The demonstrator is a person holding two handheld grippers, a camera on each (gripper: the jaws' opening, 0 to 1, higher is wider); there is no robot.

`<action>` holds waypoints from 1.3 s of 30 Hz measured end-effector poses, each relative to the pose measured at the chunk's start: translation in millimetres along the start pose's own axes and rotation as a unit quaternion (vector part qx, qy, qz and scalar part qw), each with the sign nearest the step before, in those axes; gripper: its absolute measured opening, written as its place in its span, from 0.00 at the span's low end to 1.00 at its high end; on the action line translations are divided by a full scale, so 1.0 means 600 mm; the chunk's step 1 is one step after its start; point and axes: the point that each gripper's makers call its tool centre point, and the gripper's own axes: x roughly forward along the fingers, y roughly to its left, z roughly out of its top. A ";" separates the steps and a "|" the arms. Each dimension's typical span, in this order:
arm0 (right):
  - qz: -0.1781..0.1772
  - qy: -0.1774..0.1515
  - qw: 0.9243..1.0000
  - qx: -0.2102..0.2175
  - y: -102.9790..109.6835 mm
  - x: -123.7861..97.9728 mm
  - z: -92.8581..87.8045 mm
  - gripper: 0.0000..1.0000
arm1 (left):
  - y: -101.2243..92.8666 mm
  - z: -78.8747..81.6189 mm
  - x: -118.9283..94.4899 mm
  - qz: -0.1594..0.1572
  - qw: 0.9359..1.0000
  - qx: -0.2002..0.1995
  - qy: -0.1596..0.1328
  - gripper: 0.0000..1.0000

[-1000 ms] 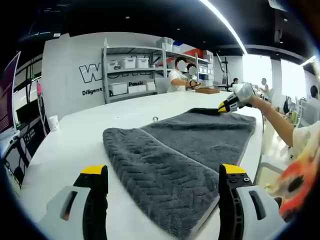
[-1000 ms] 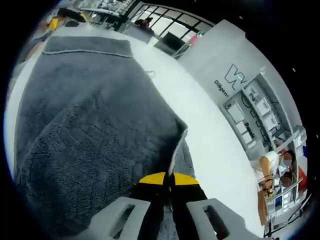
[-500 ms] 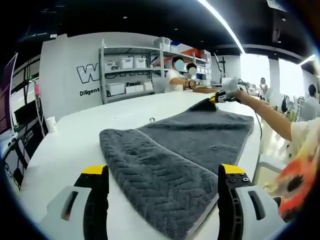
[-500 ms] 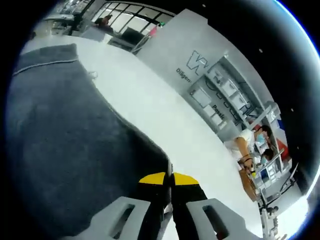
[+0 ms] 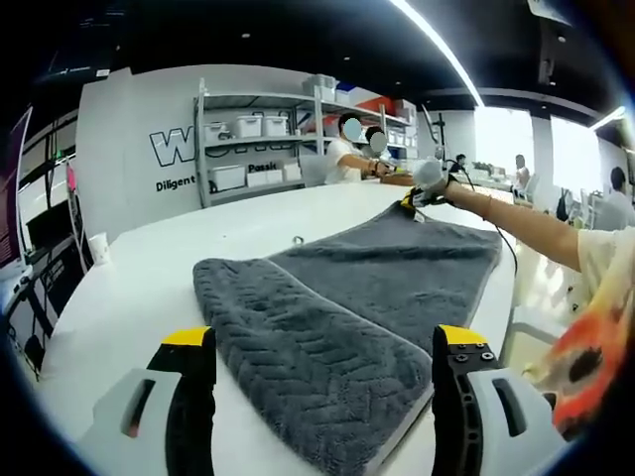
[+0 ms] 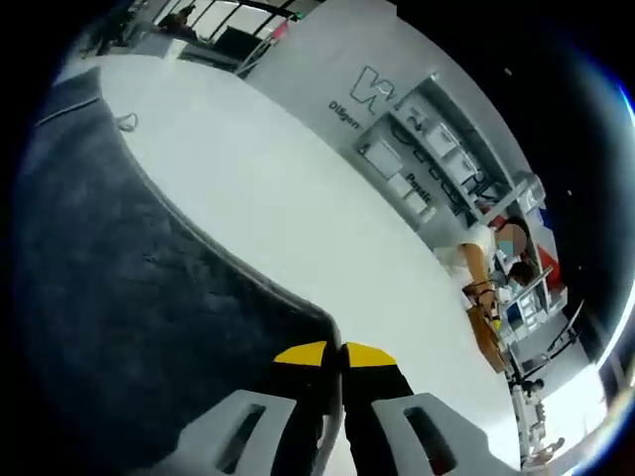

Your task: Open the folded towel by lifting each exposed corner and separating the folded layers until the towel lies flat within the target outline without major curled edges

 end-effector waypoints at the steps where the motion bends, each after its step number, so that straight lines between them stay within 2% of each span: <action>1: -0.002 0.004 1.000 0.004 -0.002 0.006 -0.004 0.01 | -0.002 -0.001 -0.001 -0.002 1.000 0.000 0.000 0.89; 7: -0.029 0.007 1.000 0.010 -0.013 0.013 -0.025 0.10 | -0.007 -0.001 -0.005 -0.004 1.000 0.000 -0.003 0.89; 9: -0.030 -0.002 0.998 0.047 -0.017 0.011 -0.029 0.23 | -0.007 0.000 -0.006 -0.003 1.000 -0.001 -0.004 0.89; 11: -0.027 0.000 0.998 0.051 -0.023 0.009 -0.035 0.40 | -0.005 -0.001 -0.007 -0.002 1.000 0.000 -0.003 0.89; 12: -0.041 -0.001 0.998 0.050 -0.032 0.003 -0.037 0.46 | -0.005 -0.001 -0.007 -0.001 1.000 -0.001 -0.003 0.89; 16: -0.067 -0.015 0.995 0.069 -0.060 -0.018 -0.033 0.56 | -0.005 -0.001 -0.007 -0.001 1.000 -0.003 -0.005 0.89; 23: -0.047 -0.043 0.995 0.082 -0.067 -0.071 -0.017 0.67 | -0.017 0.003 -0.006 -0.009 1.000 -0.002 -0.008 0.89; 26: -0.007 -0.026 0.995 0.100 -0.047 -0.083 -0.028 0.79 | -0.030 0.007 -0.007 -0.023 1.000 -0.006 -0.012 0.89; 28: 0.012 -0.031 0.993 0.114 -0.037 -0.091 -0.029 0.86 | -0.038 0.008 -0.008 -0.029 0.999 -0.003 -0.012 0.90; 30: 0.023 -0.038 0.991 0.126 -0.031 -0.101 -0.030 0.88 | -0.041 0.008 -0.009 -0.030 0.999 0.001 -0.011 0.90; 33: 0.045 -0.067 0.984 0.157 -0.021 -0.117 -0.023 0.97 | -0.042 0.011 -0.011 -0.029 0.999 0.002 -0.014 0.90; 34: 0.050 -0.067 0.984 0.160 -0.018 -0.121 -0.024 1.00 | -0.042 0.013 -0.012 -0.029 0.999 0.002 -0.015 0.90; 39: 0.065 -0.101 0.977 0.174 0.001 -0.159 -0.016 0.99 | -0.036 0.007 -0.014 -0.014 1.000 0.007 -0.012 0.89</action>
